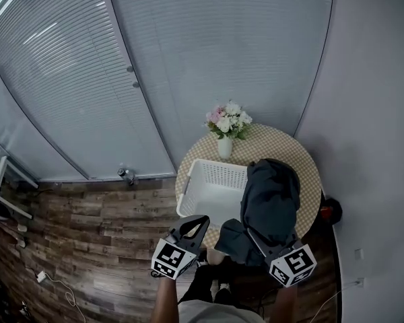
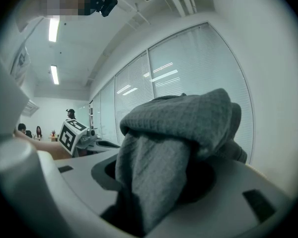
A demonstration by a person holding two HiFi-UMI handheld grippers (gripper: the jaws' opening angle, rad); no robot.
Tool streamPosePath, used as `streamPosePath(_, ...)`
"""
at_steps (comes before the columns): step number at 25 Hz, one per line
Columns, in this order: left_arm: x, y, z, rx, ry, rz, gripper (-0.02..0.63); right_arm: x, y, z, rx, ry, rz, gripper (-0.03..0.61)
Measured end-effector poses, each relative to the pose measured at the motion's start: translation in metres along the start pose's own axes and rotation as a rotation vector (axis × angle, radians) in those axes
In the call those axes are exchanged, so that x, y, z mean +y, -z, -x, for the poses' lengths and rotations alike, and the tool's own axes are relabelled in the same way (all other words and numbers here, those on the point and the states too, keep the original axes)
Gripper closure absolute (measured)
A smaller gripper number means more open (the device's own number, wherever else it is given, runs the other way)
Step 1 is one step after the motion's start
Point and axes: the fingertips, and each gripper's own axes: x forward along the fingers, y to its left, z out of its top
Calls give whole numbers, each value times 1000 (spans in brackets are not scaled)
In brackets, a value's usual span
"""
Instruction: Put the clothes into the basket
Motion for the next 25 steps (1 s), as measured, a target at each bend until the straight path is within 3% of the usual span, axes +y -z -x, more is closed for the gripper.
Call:
streamPosePath(12, 70, -37, -42, -65, 59, -43, 600, -28, -43, -68, -11, 68, 63, 349)
streamPosePath(19, 99, -49, -46, -108, 52, -84, 600, -46, -99, -103, -145, 82, 142, 349)
streamPosePath(22, 107, -48, -45, -103, 51, -88, 600, -55, -100, -122, -156, 39, 167, 350)
streamPosePath(25, 116, -46, -44, -99, 46, -88, 600, -54, -62, -146, -48, -73, 222, 350)
